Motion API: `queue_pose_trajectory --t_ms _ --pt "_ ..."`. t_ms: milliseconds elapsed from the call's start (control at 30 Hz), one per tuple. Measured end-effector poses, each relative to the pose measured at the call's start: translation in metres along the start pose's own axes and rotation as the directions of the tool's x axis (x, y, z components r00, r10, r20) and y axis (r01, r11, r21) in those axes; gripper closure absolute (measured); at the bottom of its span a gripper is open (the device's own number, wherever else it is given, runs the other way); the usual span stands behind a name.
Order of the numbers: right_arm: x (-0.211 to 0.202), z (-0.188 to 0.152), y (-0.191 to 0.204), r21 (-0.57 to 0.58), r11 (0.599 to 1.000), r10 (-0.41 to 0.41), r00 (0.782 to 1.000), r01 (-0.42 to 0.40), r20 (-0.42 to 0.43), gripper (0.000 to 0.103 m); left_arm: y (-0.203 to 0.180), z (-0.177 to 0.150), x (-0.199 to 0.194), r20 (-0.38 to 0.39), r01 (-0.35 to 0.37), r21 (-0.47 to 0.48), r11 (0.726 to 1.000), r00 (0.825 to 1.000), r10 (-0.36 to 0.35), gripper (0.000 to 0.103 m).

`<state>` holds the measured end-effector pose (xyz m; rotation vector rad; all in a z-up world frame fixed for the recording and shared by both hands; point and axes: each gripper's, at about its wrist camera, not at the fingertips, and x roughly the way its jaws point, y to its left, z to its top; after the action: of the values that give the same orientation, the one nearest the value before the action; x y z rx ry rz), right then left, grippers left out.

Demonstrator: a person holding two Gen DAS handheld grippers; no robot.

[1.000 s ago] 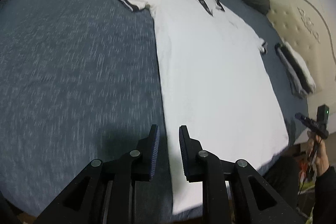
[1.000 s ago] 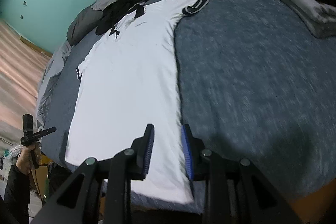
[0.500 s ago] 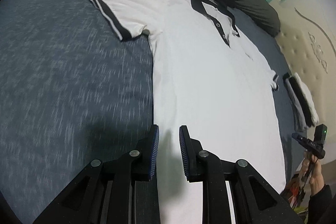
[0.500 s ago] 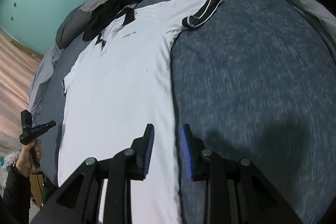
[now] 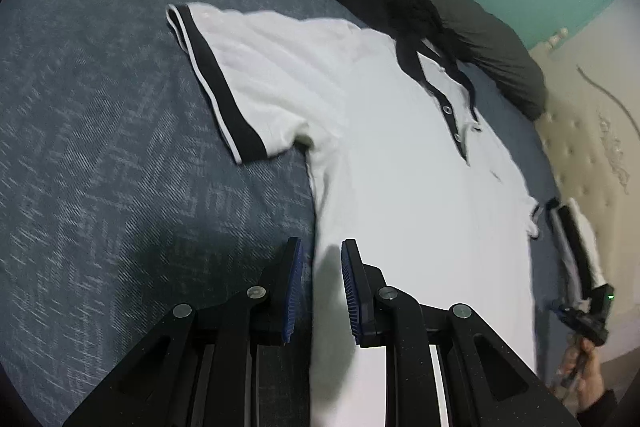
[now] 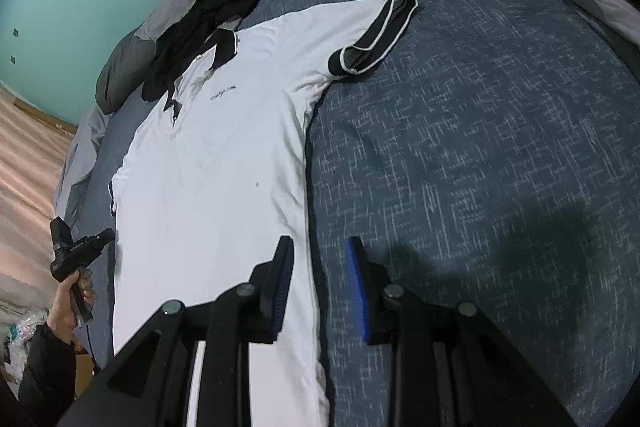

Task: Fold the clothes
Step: 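Move the right gripper to the black-trimmed sleeve cuff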

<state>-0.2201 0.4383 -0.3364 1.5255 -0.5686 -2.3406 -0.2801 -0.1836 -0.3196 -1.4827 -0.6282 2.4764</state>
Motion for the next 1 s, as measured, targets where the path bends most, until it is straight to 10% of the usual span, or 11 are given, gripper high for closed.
queue_pose_trajectory --t_ms 800,1000 --pt "0.072 0.078 0.003 0.196 0.977 0.064 0.99 -0.088 0.126 0.06 -0.034 -0.03 0.018 0.082 0.009 0.08 0.997 0.997 -0.016 0.081" --pt "0.1 0.088 0.004 0.214 0.974 0.052 0.991 -0.077 0.121 0.079 -0.032 -0.031 0.019 0.079 0.027 0.075 0.997 0.996 -0.033 0.081"
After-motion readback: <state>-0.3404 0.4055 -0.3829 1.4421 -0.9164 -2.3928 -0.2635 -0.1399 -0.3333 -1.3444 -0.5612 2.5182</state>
